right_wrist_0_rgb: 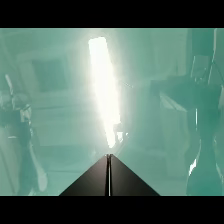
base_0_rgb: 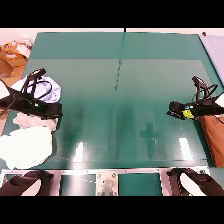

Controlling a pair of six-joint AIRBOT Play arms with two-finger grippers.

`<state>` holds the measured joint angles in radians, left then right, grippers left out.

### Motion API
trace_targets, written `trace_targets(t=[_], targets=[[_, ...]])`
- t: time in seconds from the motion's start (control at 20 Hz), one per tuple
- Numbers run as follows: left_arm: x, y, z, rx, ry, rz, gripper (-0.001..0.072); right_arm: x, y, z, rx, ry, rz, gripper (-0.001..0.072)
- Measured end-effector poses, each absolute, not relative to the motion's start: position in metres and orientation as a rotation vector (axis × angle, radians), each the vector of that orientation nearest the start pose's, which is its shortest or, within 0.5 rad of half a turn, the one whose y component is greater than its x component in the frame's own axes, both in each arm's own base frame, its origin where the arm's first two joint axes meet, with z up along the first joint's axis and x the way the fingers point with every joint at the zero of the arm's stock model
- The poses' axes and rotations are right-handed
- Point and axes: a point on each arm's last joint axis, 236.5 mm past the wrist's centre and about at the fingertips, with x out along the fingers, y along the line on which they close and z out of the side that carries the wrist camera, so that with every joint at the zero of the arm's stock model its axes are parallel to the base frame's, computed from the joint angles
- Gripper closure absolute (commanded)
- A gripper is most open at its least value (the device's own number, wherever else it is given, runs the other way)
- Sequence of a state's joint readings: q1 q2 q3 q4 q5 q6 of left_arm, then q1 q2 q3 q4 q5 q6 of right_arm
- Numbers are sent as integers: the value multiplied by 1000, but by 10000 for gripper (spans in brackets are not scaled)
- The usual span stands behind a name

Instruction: Fold the shirts.

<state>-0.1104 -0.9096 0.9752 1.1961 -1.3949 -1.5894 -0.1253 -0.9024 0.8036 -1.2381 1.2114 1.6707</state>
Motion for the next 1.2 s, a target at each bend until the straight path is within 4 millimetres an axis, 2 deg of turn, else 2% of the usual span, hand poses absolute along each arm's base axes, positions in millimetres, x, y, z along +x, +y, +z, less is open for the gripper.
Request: trace_targets(t=[0.55,0.75,0.8,0.85,0.9,0.95,1.05,1.1,1.2], targets=[[261,-115,66,-245,1333,-350,681,283,37,14,470,1281,19,686],[274,-117,70,-260,1277,-348,681,285,37,15,470,1269,17,686],[280,-117,72,-262,1249,-345,617,288,36,16,470,1259,16,686],[288,-115,73,-251,1214,-339,214,290,35,17,471,1246,14,686],[299,-108,75,-224,1169,-316,15,292,35,17,471,1237,12,684],[312,-95,76,-195,1118,-271,-8,296,34,18,471,1223,11,667],[345,-53,82,-126,995,-129,-8,302,32,20,471,1193,7,465],[362,-26,85,-96,937,-51,-8,305,32,21,472,1178,5,416],[387,26,80,-66,874,85,-8,312,30,24,472,1146,0,417]])
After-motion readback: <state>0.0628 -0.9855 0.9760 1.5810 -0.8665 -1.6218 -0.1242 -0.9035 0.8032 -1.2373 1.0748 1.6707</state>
